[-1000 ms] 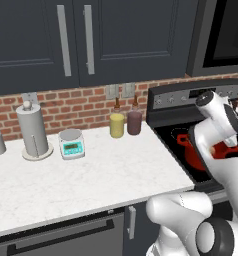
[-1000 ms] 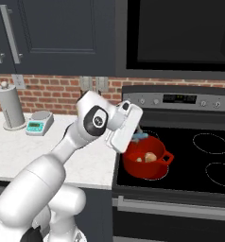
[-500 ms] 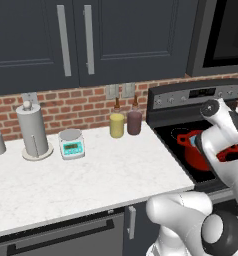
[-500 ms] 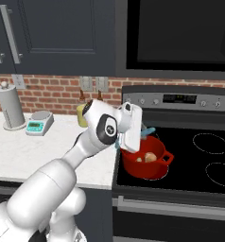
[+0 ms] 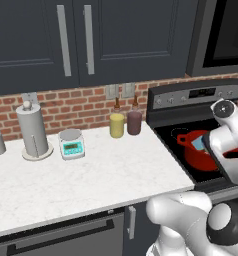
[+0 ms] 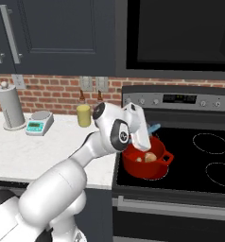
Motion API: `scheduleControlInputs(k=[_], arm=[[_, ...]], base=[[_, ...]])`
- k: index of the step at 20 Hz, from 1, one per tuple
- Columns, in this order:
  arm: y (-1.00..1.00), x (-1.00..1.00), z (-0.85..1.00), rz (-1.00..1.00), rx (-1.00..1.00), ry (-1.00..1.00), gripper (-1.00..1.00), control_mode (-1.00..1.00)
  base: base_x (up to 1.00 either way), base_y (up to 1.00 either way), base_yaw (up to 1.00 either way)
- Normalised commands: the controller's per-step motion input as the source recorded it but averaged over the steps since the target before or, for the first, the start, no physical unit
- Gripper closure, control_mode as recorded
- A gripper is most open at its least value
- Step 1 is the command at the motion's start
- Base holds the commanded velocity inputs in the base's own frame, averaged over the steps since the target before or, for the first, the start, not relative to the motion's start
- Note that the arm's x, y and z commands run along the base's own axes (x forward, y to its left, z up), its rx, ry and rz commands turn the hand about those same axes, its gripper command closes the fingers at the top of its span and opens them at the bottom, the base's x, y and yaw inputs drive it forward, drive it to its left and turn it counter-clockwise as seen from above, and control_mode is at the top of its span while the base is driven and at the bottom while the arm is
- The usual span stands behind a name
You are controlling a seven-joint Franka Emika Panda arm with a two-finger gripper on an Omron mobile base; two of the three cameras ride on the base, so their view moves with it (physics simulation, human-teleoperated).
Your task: Put the onion and mushroom in the pot. Retrieve the spatula and lightly stir the vegetables in the pot.
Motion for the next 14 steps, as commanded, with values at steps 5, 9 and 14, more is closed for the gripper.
scheduleControlInputs(k=[5, 9, 14], arm=[[-0.05, 0.21, 0.0, 0.15, -0.11, 0.0, 1.0, -1.0], [-0.12, 0.19, 0.0, 0.05, -0.12, 0.0, 1.0, -1.0], [-0.03, 0.2, 0.0, 0.03, -0.15, 0.0, 1.0, -1.0]], base=[[0.0, 0.0, 0.0], [0.0, 0.0, 0.0], [0.0, 0.0, 0.0]])
